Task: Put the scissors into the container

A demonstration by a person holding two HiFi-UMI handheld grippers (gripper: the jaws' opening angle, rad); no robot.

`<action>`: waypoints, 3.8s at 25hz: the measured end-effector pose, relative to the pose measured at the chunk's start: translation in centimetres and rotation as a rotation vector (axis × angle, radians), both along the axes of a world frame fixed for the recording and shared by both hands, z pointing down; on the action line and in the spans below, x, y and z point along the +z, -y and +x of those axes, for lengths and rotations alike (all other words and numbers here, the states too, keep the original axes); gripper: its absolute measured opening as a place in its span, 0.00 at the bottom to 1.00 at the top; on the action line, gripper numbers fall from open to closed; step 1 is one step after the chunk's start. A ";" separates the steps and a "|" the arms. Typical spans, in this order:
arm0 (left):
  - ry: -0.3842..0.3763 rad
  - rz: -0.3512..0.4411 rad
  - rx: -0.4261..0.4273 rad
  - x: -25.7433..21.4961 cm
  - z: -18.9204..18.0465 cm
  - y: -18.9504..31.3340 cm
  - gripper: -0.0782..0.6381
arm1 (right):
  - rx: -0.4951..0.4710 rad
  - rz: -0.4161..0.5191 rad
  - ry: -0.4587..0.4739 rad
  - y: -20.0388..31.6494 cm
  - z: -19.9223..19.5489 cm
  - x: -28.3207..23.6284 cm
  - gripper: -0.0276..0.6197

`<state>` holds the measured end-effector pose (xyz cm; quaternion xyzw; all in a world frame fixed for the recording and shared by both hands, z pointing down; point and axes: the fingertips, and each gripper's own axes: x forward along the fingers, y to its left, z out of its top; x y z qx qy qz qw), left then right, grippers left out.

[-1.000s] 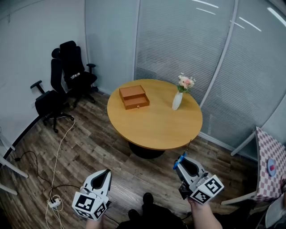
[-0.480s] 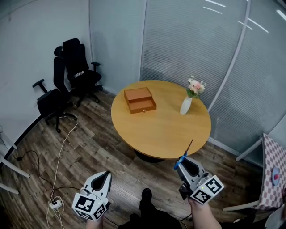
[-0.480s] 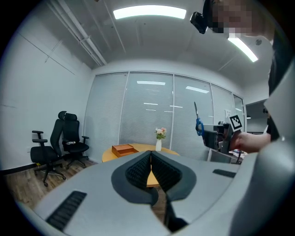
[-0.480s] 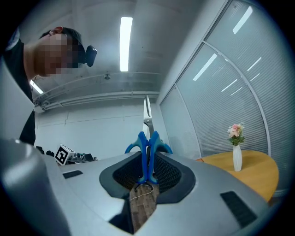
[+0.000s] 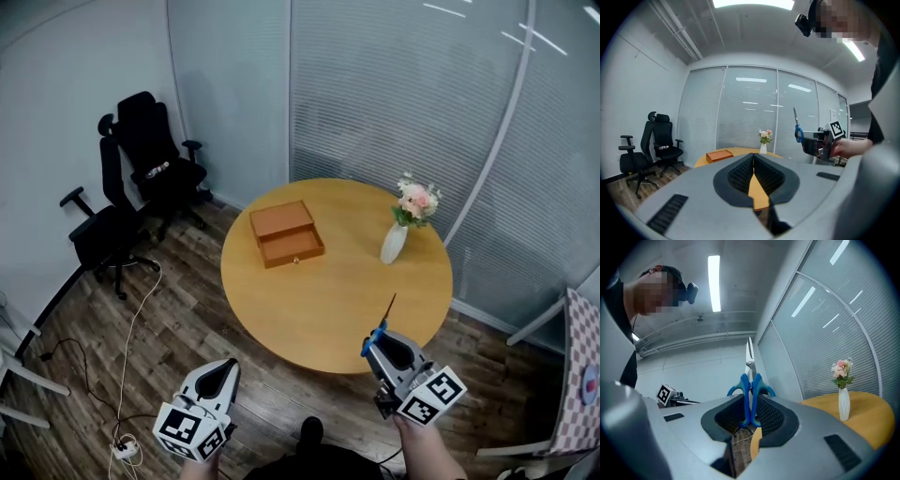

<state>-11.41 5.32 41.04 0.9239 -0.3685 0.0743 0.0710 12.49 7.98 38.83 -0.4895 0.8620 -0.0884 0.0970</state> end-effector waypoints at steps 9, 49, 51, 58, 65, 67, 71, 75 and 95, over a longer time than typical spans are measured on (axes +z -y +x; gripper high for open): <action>0.016 -0.003 0.048 -0.3 5.9 5.6 0.13 | -0.010 -0.012 0.023 6.5 4.8 0.6 0.19; 0.012 -0.061 0.127 2.9 7.3 35.9 0.13 | -0.038 -0.174 -0.231 38.3 2.2 5.9 0.19; 0.017 -0.065 0.120 3.1 7.9 36.7 0.13 | -0.068 -0.182 -0.255 40.3 2.2 6.9 0.19; 0.012 -0.095 0.059 5.4 8.2 39.1 0.13 | -0.175 -0.263 -0.363 46.1 1.6 13.2 0.19; 0.014 -0.167 0.022 9.4 7.2 39.6 0.13 | -0.288 -0.379 -0.535 49.2 0.3 22.1 0.19; 0.012 -0.187 0.012 10.1 6.6 39.6 0.13 | -0.314 -0.420 -0.588 49.5 -0.3 24.4 0.19; 0.007 -0.198 0.009 10.7 6.1 40.0 0.13 | -0.371 -0.468 -0.727 50.1 -0.9 28.1 0.19; -0.006 -0.201 0.019 10.4 5.9 39.7 0.13 | -0.471 -0.500 -0.930 49.8 -1.2 31.0 0.19; -0.005 -0.231 -0.035 11.6 2.7 37.5 0.13 | -0.645 -0.729 -1.298 50.9 -1.0 38.2 0.19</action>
